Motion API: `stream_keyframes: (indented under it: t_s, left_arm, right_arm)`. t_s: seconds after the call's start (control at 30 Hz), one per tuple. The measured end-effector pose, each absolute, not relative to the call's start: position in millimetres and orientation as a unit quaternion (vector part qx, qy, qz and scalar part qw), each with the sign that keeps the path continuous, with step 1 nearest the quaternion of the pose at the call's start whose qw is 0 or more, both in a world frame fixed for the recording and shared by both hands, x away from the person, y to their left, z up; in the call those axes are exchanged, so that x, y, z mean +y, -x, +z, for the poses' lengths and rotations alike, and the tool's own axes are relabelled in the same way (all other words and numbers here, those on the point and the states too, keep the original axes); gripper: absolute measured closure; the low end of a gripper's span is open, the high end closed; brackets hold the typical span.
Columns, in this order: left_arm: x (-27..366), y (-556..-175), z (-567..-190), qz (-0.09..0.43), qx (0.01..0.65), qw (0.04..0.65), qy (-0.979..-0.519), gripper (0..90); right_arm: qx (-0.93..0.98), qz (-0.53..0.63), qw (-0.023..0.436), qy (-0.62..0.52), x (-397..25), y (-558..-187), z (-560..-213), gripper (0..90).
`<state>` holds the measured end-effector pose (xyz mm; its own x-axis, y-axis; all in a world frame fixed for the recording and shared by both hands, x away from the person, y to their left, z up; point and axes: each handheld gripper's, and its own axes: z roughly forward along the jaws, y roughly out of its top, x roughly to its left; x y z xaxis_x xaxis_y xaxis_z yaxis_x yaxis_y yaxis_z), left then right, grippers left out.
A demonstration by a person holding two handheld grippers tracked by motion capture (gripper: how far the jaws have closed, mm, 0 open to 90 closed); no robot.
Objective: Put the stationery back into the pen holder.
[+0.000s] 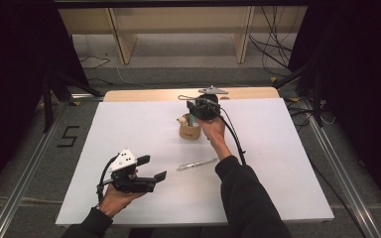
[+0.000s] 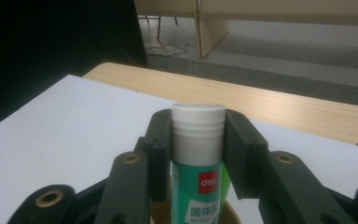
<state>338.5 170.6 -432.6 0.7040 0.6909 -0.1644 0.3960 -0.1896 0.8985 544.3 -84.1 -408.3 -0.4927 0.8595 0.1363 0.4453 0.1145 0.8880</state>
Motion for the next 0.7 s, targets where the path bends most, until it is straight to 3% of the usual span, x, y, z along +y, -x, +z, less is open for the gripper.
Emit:
stream_keyframes:
  t_s: [0.7]
  left_arm:
    - [170.8, -338.7, -432.5, 0.141, 0.358, 0.525, -0.759, 15.2]
  right_arm:
    - [0.732, 0.474, 0.198, -0.449, -86.1, -538.1, -403.0, 64.8]
